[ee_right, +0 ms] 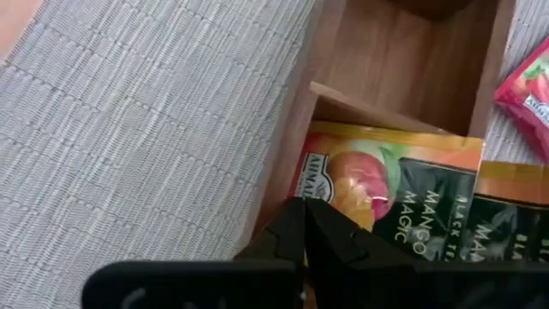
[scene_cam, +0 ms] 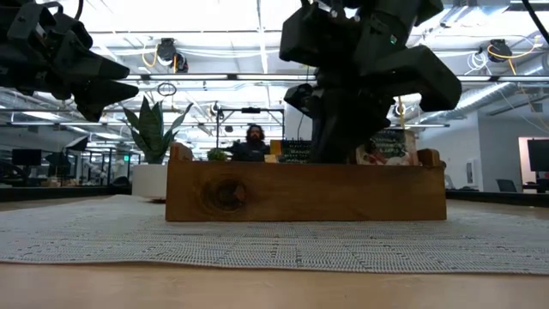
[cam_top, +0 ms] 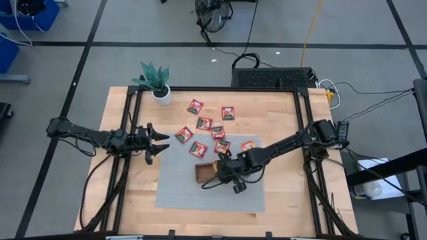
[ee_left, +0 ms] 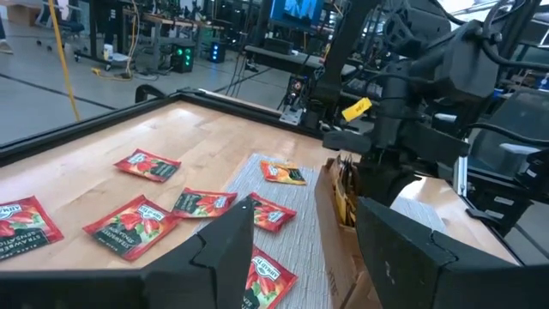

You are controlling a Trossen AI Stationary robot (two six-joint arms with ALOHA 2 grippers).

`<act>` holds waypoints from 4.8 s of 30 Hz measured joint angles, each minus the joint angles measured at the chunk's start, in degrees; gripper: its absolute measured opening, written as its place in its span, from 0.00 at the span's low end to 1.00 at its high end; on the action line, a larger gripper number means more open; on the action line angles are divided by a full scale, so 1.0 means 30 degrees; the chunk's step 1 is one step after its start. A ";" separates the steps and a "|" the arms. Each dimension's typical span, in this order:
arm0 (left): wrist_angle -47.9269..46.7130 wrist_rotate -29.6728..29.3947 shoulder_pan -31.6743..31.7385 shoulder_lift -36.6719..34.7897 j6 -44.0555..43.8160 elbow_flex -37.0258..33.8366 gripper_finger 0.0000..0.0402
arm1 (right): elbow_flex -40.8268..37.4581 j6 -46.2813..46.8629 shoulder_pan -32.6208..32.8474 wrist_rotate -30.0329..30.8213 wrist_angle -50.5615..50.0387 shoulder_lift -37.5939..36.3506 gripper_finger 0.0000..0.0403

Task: Pick & Place Tea
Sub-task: Put the yellow tea bag into the middle compartment of the wood organizer

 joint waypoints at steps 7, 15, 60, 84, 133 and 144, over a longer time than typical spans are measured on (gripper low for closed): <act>-0.0002 0.0000 -0.0006 0.0000 0.0000 0.0000 0.51 | -0.0007 0.0054 -0.0081 -0.0956 0.0132 0.0465 0.00; -0.0003 0.0000 -0.0006 0.0000 0.0000 0.0000 0.51 | 0.0075 0.0103 -0.0029 -0.0473 0.0357 0.1673 0.00; -0.0009 0.0000 0.0001 0.0000 0.0000 0.0000 0.51 | -0.8453 0.9592 -0.0318 0.9039 -0.3974 -1.2802 0.34; -0.0009 0.0000 -0.0006 0.0000 0.0000 0.0000 0.51 | -1.5849 0.8848 -0.7315 0.0032 0.6647 -1.2059 0.55; -0.0009 0.0000 0.0002 0.0000 0.0006 0.0000 0.51 | -1.5788 0.8749 -0.7336 0.7103 0.3437 -1.2619 0.42; -0.0009 0.0000 -0.0006 0.0000 0.0000 0.0000 0.51 | -1.5739 1.0216 -0.8058 -0.0680 0.3615 -1.1849 0.41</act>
